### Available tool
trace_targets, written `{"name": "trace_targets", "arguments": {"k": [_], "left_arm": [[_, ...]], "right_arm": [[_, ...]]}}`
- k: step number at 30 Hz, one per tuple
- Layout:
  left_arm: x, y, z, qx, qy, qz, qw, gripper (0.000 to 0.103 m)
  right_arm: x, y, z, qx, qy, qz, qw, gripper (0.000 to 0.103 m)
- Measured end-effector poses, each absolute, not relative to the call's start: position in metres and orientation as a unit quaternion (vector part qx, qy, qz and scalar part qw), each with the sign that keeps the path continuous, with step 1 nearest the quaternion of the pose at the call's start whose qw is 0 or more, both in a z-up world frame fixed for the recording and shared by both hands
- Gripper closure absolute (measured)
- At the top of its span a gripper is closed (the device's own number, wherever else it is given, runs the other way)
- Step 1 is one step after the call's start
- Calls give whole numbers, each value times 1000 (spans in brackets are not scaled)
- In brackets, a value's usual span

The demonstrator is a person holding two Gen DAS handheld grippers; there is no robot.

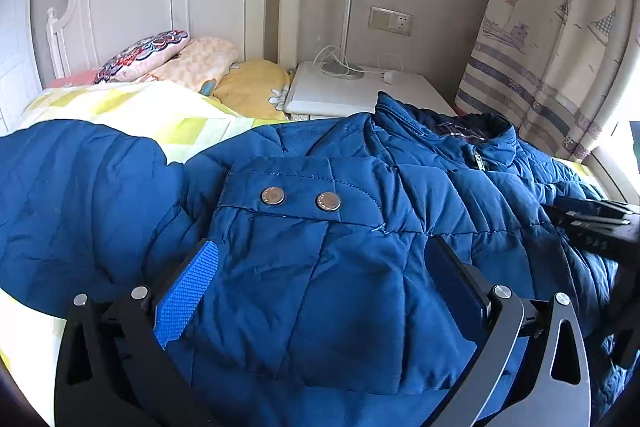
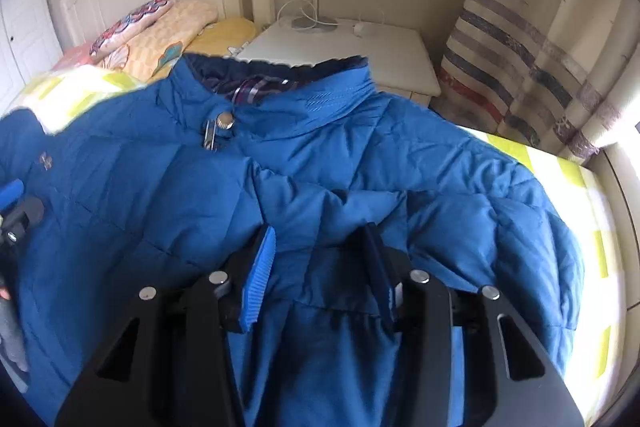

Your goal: Fold large clothes

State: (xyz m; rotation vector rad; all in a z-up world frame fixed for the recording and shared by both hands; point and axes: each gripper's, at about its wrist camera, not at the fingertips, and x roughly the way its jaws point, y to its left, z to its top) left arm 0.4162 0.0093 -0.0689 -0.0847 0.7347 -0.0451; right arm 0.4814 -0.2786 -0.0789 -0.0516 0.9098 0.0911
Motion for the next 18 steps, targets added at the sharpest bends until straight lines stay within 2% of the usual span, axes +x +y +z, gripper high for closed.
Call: {"name": "trace_targets", "arguments": {"k": [4, 5, 8, 10, 14, 15, 17, 18], "left_arm": [[418, 10, -70, -42, 364, -23, 930, 4], [418, 9, -71, -41, 365, -23, 930, 4], [418, 8, -71, -41, 368, -24, 929, 4], [419, 8, -72, -39, 369, -23, 928, 4], [420, 7, -73, -37, 373, -22, 927, 4], [421, 7, -73, -36, 374, -21, 926, 4], [421, 7, -74, -35, 374, -20, 926, 4], [421, 6, -74, -35, 375, -20, 926, 4]], "right_arm": [[469, -323, -57, 27, 385, -15, 922, 55], [469, -341, -59, 48, 386, -38, 920, 52], [476, -376, -89, 78, 433, -45, 897, 51], [469, -386, -87, 107, 421, -39, 900, 52], [443, -372, -65, 108, 372, -60, 920, 47], [438, -360, -62, 93, 367, -42, 925, 41], [436, -338, -70, 37, 378, -23, 925, 34], [438, -328, -78, 9, 397, -12, 918, 33]]}}
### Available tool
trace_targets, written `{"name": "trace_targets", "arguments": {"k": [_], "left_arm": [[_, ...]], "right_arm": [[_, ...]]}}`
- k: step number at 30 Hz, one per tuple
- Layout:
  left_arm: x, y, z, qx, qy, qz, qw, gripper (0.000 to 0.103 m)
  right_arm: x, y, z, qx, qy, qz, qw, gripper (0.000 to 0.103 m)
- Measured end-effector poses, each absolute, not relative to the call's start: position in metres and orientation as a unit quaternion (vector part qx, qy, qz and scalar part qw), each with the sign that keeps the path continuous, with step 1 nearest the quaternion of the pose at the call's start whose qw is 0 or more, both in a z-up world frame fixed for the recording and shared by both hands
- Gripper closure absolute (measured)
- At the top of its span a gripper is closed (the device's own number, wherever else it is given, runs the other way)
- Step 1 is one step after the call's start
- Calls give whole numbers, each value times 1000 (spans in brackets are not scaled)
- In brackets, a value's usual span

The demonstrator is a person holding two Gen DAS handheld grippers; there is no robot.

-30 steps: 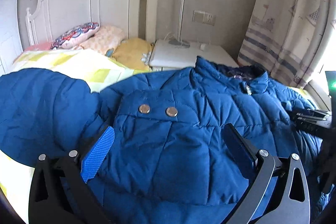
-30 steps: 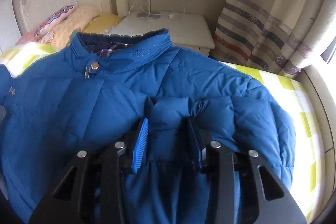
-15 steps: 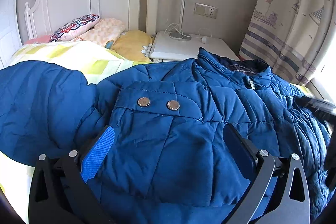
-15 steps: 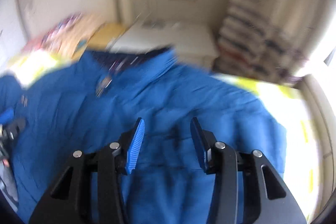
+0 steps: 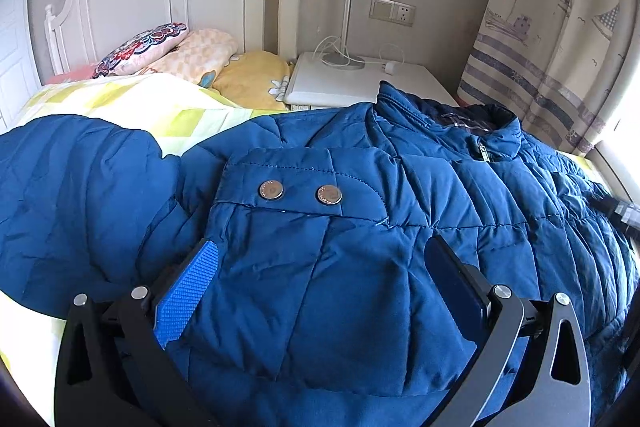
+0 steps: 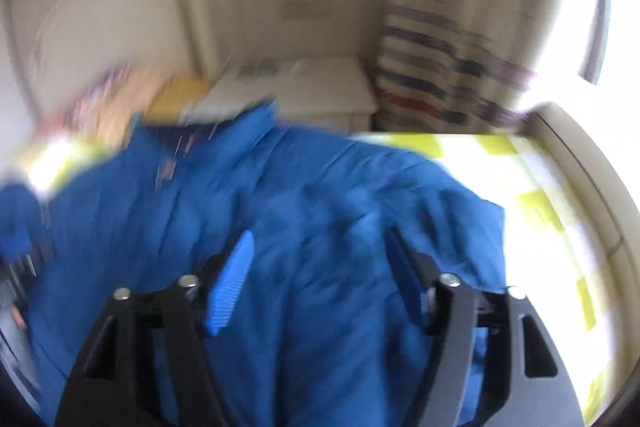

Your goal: Fold large clothes

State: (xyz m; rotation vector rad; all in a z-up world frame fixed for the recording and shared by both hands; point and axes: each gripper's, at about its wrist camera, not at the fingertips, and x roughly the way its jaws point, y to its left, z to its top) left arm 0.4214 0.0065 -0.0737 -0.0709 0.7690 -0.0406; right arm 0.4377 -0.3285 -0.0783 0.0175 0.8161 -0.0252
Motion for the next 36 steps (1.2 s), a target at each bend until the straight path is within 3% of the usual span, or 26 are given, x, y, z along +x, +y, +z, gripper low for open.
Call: {"name": "trace_targets", "arguments": {"k": [4, 9, 13, 21, 23, 28, 31, 36], "left_arm": [[422, 7, -74, -35, 376, -19, 926, 4], [422, 6, -75, -33, 379, -19, 924, 4], [422, 6, -75, -33, 380, -19, 924, 4], [423, 6, -75, -33, 383, -19, 923, 4], [424, 6, -76, -33, 385, -19, 922, 4], [419, 12, -70, -44, 373, -27, 926, 4], [399, 52, -46, -114, 316, -6, 942, 4], [335, 205, -22, -348, 216, 126, 903, 4]], "right_arm": [[441, -321, -86, -8, 441, -26, 897, 33], [399, -292, -55, -5, 392, 23, 920, 28], [394, -266, -90, -64, 445, 66, 891, 24], [360, -290, -74, -41, 412, 18, 910, 23], [354, -295, -87, -57, 423, -3, 904, 15], [357, -327, -94, 30, 433, 25, 901, 14], [358, -324, -96, 16, 431, 18, 902, 14], [355, -321, -93, 19, 430, 18, 902, 14]]}}
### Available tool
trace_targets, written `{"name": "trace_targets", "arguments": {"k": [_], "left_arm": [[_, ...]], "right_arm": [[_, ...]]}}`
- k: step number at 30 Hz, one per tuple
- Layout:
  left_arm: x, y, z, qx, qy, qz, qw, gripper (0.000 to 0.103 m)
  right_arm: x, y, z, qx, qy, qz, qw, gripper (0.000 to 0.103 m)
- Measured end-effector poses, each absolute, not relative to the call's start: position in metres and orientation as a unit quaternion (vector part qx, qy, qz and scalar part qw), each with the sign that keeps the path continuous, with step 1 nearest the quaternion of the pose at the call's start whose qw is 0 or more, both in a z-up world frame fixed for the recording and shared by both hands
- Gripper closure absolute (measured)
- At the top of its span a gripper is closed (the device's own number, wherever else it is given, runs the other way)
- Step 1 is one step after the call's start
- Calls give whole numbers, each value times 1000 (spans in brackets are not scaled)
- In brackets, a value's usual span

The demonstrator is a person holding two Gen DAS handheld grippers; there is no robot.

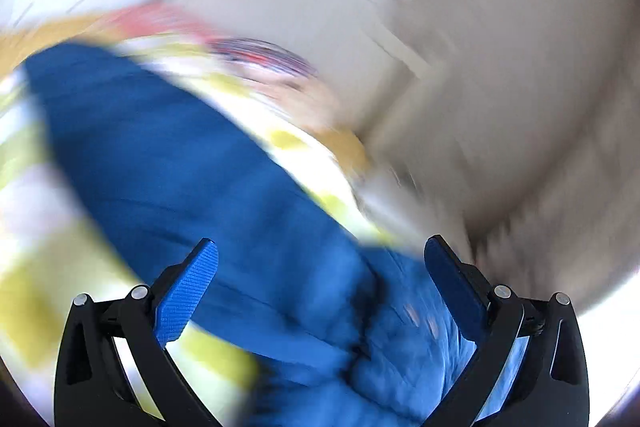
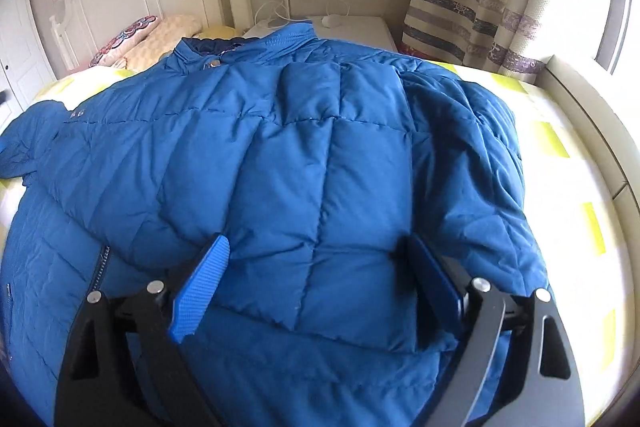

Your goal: Fold large clothes

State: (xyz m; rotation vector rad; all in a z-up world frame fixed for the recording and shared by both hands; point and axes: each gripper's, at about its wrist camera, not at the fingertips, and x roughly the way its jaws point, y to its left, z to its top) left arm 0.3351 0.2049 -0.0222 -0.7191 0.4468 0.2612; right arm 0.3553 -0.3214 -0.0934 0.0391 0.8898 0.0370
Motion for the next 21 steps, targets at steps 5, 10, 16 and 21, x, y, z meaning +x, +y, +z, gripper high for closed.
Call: {"name": "trace_targets", "arguments": {"k": [5, 10, 16, 21], "left_arm": [[280, 342, -53, -475, 188, 257, 820, 4], [297, 416, -62, -486, 185, 250, 817, 5], [335, 434, -50, -480, 214, 163, 835, 90], [331, 325, 22, -399, 144, 70, 903, 95]], "right_arm": [[355, -323, -94, 22, 429, 19, 903, 14], [355, -322, -93, 24, 429, 21, 903, 13], [355, -325, -92, 37, 424, 29, 904, 13], [354, -326, -91, 46, 422, 33, 905, 13]]}}
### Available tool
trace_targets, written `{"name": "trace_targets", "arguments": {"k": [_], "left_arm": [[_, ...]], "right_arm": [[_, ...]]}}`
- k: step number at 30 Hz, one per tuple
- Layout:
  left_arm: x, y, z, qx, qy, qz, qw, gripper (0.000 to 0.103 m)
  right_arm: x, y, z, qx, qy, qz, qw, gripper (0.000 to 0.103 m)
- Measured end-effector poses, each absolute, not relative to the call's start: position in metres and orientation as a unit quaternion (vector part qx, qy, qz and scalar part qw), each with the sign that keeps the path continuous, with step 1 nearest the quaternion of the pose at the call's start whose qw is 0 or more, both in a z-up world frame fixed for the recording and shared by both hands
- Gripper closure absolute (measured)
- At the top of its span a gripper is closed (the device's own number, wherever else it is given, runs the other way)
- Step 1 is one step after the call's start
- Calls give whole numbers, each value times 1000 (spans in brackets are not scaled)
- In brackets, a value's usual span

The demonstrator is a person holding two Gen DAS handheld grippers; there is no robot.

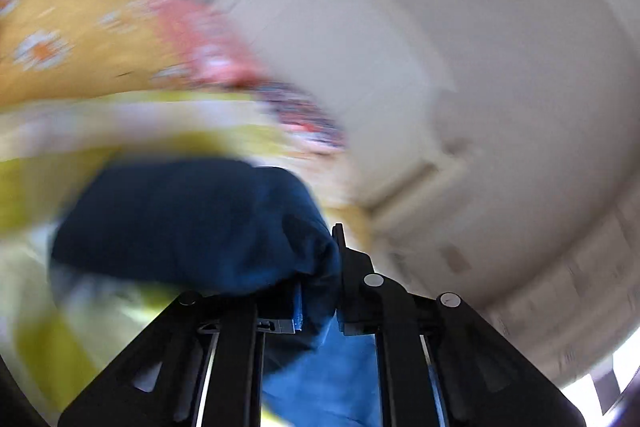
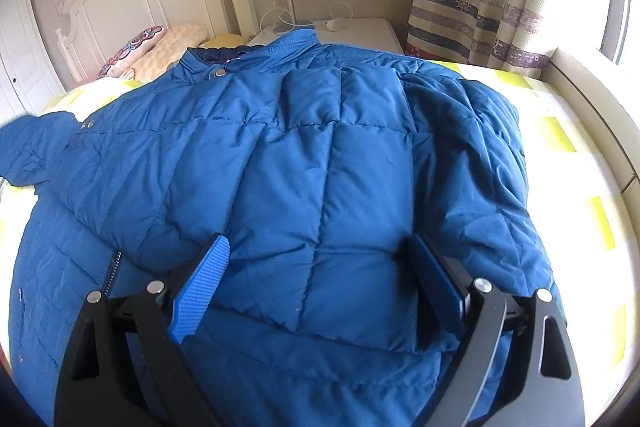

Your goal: Fold large clothes

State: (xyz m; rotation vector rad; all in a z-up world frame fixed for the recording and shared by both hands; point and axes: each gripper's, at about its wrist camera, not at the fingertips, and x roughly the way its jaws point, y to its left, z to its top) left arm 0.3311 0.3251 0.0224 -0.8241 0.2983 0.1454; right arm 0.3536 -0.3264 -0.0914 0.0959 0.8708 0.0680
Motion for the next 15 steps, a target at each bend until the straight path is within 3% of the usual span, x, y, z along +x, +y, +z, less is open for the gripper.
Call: {"name": "trace_targets", "arguments": {"k": [6, 11, 13, 15], "left_arm": [[357, 102, 59, -244, 194, -160, 937, 94], [388, -68, -10, -93, 353, -243, 899, 93], [392, -105, -47, -56, 407, -252, 876, 93], [385, -119, -66, -19, 409, -237, 881, 93]], "right_arm": [[347, -339, -87, 84, 399, 34, 913, 14], [344, -356, -88, 138, 386, 46, 911, 16], [345, -356, -88, 136, 388, 44, 910, 16], [345, -356, -88, 136, 389, 45, 910, 16]]}}
